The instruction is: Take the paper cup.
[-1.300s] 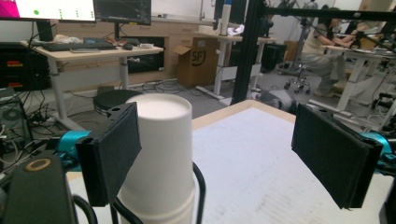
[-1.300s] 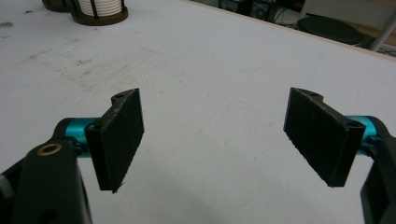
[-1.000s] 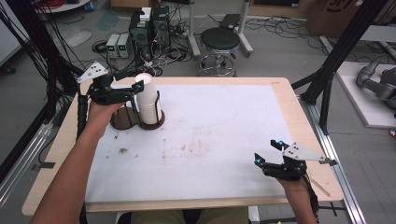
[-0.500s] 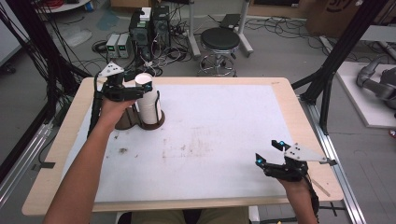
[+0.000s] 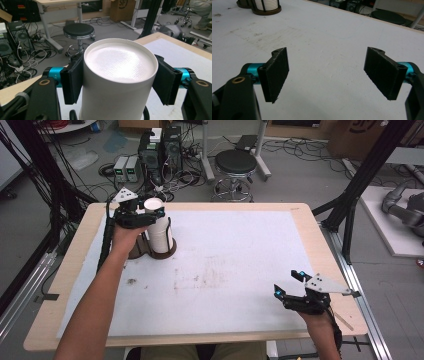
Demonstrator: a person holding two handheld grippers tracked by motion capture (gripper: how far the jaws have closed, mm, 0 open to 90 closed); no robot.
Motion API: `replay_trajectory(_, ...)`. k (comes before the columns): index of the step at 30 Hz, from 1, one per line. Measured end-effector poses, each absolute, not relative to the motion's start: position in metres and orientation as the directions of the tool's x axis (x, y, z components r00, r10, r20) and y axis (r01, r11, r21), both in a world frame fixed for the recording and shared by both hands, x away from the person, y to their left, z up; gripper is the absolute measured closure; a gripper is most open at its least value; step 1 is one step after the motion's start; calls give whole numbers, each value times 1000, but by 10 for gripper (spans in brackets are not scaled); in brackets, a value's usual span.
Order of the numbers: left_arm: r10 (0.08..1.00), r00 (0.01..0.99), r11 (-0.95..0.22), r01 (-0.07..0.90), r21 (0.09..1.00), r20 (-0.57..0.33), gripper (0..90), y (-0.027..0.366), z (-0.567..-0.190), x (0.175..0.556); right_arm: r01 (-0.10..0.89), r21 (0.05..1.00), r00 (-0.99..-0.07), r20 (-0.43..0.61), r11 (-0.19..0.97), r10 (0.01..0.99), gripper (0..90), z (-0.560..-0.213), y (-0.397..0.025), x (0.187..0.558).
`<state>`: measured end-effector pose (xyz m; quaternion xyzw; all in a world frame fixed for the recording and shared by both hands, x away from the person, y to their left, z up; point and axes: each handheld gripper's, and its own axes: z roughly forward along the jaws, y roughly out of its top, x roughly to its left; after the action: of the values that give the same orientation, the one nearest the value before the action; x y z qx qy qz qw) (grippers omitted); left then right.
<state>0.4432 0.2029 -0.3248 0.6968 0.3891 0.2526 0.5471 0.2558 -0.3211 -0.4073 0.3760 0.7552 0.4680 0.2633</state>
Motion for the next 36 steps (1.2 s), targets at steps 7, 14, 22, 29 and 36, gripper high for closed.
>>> replay_trajectory(7, 813, 574, -42, 228, 973, -99, 332, 209, -316, 439, 319, 905, -581, -47, 281, 813, 205, -407, -320, 256)
replay_trajectory(14, 804, 579, 18, 200, 980, -133, 335, 214, -306, 433, 320, 904, -582, -47, 283, 812, 205, -407, -319, 256)
replay_trajectory(22, 794, 598, 22, 156, 987, -112, 337, 215, -278, 427, 319, 904, -585, -49, 285, 810, 205, -407, -318, 256)
replay_trajectory(29, 783, 612, 59, 107, 993, -112, 338, 223, -257, 415, 321, 903, -585, -46, 284, 810, 205, -407, -317, 255)
replay_trajectory(36, 767, 633, 69, 88, 994, -110, 338, 239, -249, 397, 322, 904, -585, -45, 283, 809, 205, -407, -316, 255)
